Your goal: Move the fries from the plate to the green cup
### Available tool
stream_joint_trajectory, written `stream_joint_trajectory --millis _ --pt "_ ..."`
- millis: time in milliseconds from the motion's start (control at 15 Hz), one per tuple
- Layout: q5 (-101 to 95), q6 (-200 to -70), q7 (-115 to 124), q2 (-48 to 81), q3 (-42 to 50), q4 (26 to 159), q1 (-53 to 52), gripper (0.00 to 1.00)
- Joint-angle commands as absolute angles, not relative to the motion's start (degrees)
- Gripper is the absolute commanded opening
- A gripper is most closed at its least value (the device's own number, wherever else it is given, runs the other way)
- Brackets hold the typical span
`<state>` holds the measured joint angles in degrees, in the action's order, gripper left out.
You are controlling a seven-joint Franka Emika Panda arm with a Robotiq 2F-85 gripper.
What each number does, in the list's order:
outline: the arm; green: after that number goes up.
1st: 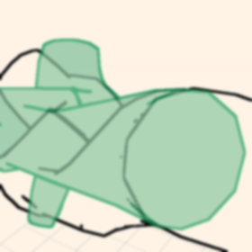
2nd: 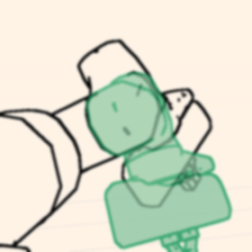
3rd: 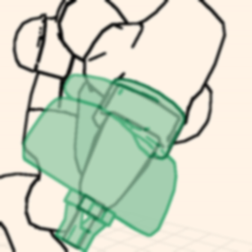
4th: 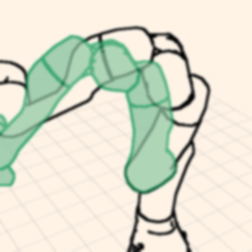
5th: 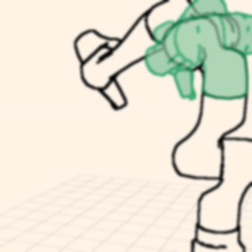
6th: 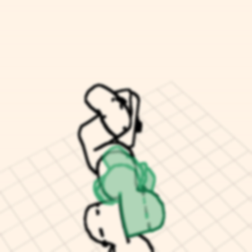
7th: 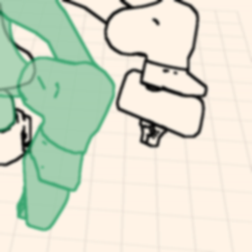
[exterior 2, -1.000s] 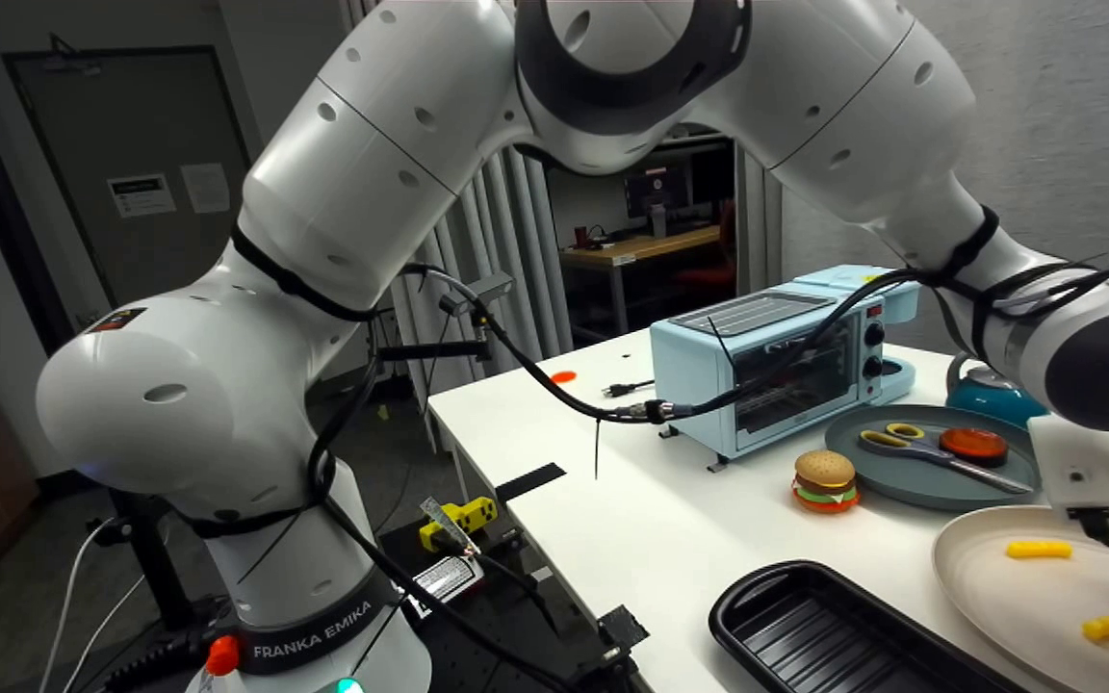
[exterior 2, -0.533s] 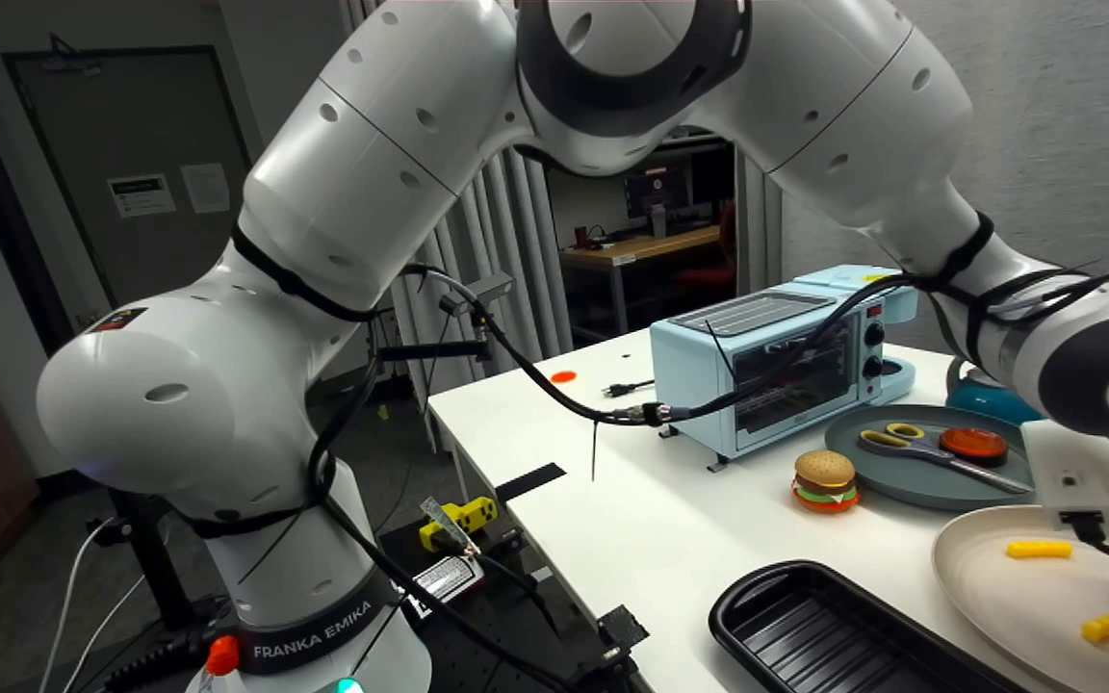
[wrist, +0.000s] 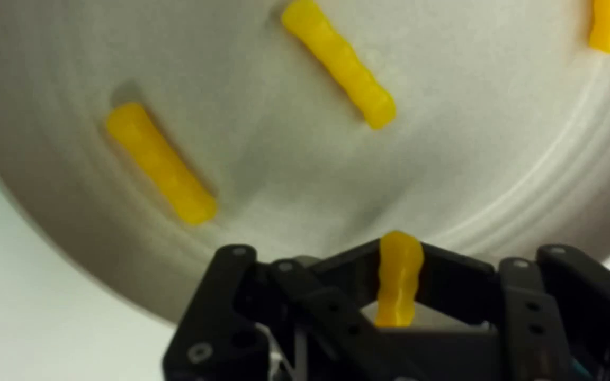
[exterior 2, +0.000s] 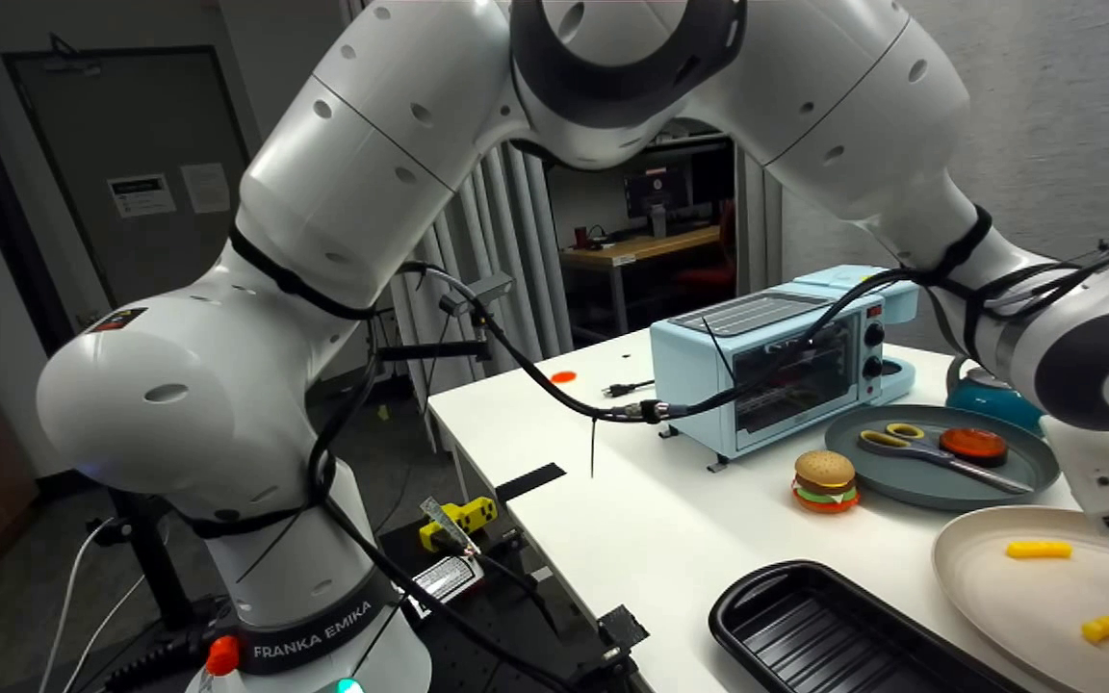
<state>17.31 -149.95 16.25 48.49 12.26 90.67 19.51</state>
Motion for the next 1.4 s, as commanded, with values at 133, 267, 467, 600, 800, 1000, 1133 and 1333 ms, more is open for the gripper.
stream_joint_trajectory --millis 133,267,467,600,800,1000,1133,1333 --pt "17.3 -154.5 9.2 42.9 9.8 95.7 22.1 0.00" --pt "16.8 -153.5 8.0 41.7 10.2 96.8 22.4 0.00" --pt "16.3 -152.7 6.4 40.4 10.9 97.7 23.1 0.00" --pt "16.3 -152.3 5.7 39.9 11.2 98.0 23.7 0.00" --pt "15.8 -151.5 5.1 39.5 11.9 98.4 24.4 0.00" --pt "15.0 -151.5 3.7 38.8 12.3 99.3 25.2 0.00" --pt "14.4 -151.4 2.5 38.1 12.5 100.1 25.9 0.00" --pt "13.5 -151.5 0.5 37.1 12.6 101.1 26.9 0.00"
